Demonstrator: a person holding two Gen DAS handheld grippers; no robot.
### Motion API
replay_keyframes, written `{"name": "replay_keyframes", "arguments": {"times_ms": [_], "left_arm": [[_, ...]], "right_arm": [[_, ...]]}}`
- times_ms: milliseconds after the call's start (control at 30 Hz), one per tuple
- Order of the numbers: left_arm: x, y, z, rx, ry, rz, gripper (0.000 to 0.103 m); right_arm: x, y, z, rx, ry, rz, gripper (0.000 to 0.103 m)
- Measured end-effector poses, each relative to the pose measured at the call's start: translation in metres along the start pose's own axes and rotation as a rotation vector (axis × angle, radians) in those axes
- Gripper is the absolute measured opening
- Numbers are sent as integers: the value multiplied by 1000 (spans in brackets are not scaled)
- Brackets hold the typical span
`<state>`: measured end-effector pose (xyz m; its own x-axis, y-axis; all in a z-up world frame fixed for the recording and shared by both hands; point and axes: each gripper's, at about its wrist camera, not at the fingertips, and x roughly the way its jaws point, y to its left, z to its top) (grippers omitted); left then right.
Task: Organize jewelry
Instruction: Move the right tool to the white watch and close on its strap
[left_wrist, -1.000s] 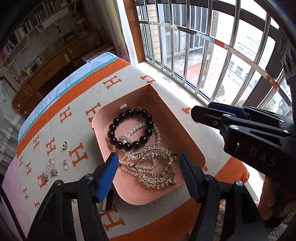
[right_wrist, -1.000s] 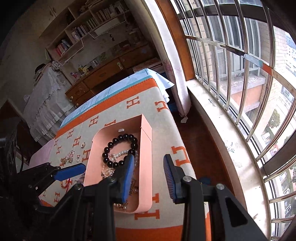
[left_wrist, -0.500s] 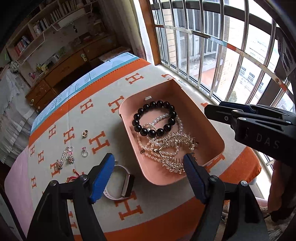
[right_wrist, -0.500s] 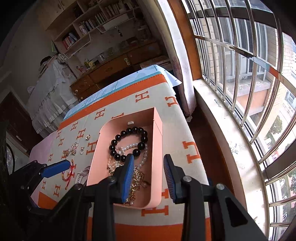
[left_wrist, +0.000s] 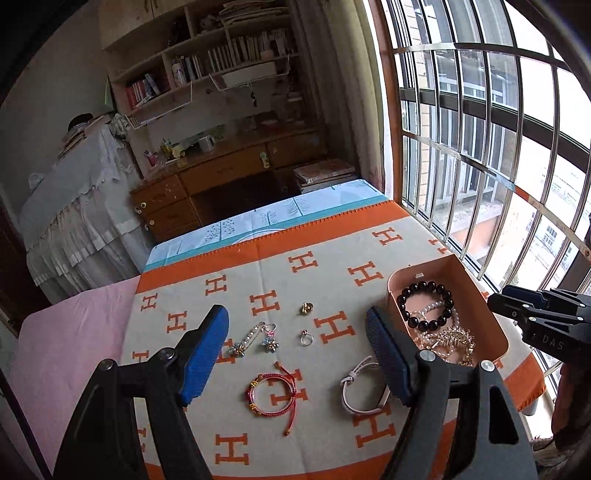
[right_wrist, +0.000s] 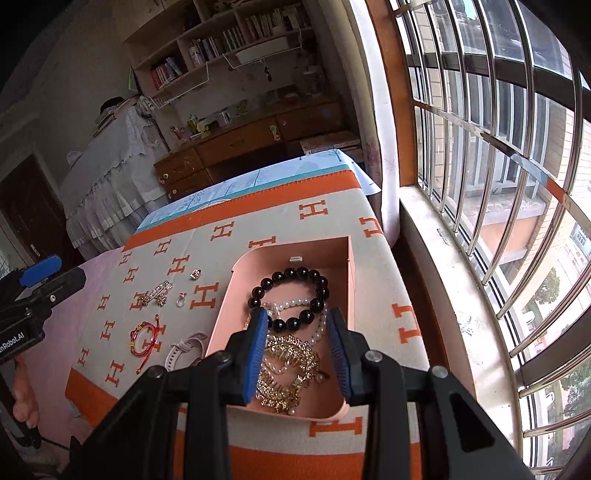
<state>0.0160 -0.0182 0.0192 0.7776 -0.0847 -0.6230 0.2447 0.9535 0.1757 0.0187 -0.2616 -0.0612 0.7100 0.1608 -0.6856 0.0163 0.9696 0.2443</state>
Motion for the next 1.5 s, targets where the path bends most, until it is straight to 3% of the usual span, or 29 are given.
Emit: {"name": "replay_keyframes", "arguments": {"times_ms": [100,233,300,500,600,767,967,1167,1333,1500], "left_arm": [[-6,20,1,-57,-3,1,75],[-1,45,-2,-91,78,-2,76],[3,59,-6,-131,123,5,92],[19,98,-26,-225,167,21,93],[37,109,-40,-245,211,-31,93],[89,116,-69,-246,354,-19,93],[123,116,-91,-227,413,-68,93],[137,111,-94,-173,417,-110,93],[141,113,-98,-154,422,-143,93],[140,115,-107,-169,448,-185,91]], "right_arm": [[-1,19,7,-47,-1,38,34],[-3,53,15,-155,2,74,34],[1,68,21,-200,31,106,34],[36,101,30,-187,250,286,34],[56,112,29,-132,336,314,34],[93,122,19,4,490,341,34],[131,118,1,175,643,272,34],[152,119,-4,231,669,143,34],[169,132,-9,182,700,74,34],[168,153,-9,1,593,26,34]]}}
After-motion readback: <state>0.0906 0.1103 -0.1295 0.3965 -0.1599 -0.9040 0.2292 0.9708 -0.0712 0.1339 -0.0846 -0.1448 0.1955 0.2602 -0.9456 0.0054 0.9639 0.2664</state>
